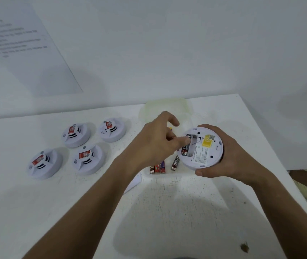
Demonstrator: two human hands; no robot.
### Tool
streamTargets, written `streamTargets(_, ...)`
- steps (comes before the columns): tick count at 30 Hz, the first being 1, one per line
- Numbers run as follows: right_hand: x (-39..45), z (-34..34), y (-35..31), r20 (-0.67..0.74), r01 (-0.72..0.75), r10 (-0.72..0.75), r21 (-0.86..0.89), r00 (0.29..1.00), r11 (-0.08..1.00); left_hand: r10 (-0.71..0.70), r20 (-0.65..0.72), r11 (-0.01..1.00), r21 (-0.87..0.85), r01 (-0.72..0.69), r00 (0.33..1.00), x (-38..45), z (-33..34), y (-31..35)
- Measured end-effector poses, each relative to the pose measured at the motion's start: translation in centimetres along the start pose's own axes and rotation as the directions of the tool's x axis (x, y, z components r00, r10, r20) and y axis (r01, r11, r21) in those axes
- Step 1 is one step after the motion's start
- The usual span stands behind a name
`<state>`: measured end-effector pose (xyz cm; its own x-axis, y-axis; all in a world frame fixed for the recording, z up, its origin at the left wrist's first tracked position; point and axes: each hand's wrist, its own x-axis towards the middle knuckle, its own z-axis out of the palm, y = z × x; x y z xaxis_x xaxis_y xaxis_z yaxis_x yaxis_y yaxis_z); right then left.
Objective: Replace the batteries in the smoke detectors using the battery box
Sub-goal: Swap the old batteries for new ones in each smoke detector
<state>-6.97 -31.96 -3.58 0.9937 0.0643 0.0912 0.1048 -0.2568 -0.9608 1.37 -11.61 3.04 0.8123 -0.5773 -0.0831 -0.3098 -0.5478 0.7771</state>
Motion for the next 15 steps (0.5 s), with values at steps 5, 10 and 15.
streamTargets(5,0.5,1.5,-0.8,0.065,0.048,-0.045,-0.046,0.997,0.998,0.044,-0.052,0.999,-0.004,-0.045,0.998,-0.4,-0.5,0.2)
streamTargets(10,0.7,2.8,-1.2,0.123,0.062,-0.056,-0.043,0.991,0.997,0.093,-0.197,0.995,0.059,-0.083,0.976,-1.3,0.2,-1.2)
streamTargets(15,0.7,3.5,-1.3,0.151,0.049,-0.045,-0.024,0.988,0.999,0.211,-0.268,0.972,0.161,-0.173,0.940,-2.9,0.9,-2.8)
